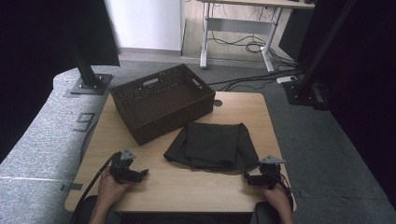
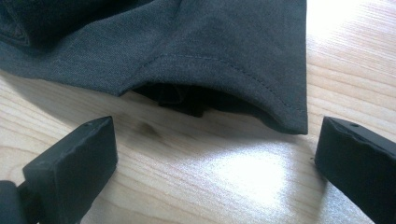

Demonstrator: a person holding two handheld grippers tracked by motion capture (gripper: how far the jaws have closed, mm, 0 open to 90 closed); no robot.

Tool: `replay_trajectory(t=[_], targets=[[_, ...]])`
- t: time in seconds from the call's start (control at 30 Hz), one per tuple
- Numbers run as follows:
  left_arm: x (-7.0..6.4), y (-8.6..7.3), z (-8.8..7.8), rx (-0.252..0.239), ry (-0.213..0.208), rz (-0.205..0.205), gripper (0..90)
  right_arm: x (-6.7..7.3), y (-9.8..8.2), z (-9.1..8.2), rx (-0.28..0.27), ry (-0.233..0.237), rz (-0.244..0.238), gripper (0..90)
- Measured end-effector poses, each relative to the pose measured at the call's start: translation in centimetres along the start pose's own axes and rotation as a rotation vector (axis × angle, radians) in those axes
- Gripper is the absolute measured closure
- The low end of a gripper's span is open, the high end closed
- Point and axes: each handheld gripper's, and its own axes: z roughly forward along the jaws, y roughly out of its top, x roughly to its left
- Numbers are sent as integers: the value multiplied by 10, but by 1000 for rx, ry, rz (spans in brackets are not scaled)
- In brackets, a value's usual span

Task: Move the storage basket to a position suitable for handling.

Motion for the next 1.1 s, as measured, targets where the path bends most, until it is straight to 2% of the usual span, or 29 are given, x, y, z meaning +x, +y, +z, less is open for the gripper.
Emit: replay_trajectory(t=[0.27,0.4,0.57,0.77,0.83,0.87,0.97,1.1], targets=[[0,0,0,-1,1,-2,0,0,0,0,0,4,-3,0],[-3,0,0,-13,-2,3,42,0,0,0,0,7,-7,0],[-4,3,2,-2,-3,3,15,0,0,0,0,15,-15,0],[-5,10,4,13,-14,6,56,0,2,-2,29,31,-30,3],[-8,15,5,4,-55,-5,86,-1,3,-3,37,35,-32,22],[-8,17,5,4,-59,-3,91,-1,3,-4,44,36,-32,43],[-11,24,4,-10,-48,19,107,-2,5,-7,44,49,-13,89],[-11,31,3,-41,-54,16,141,-3,9,-12,35,55,-8,96]])
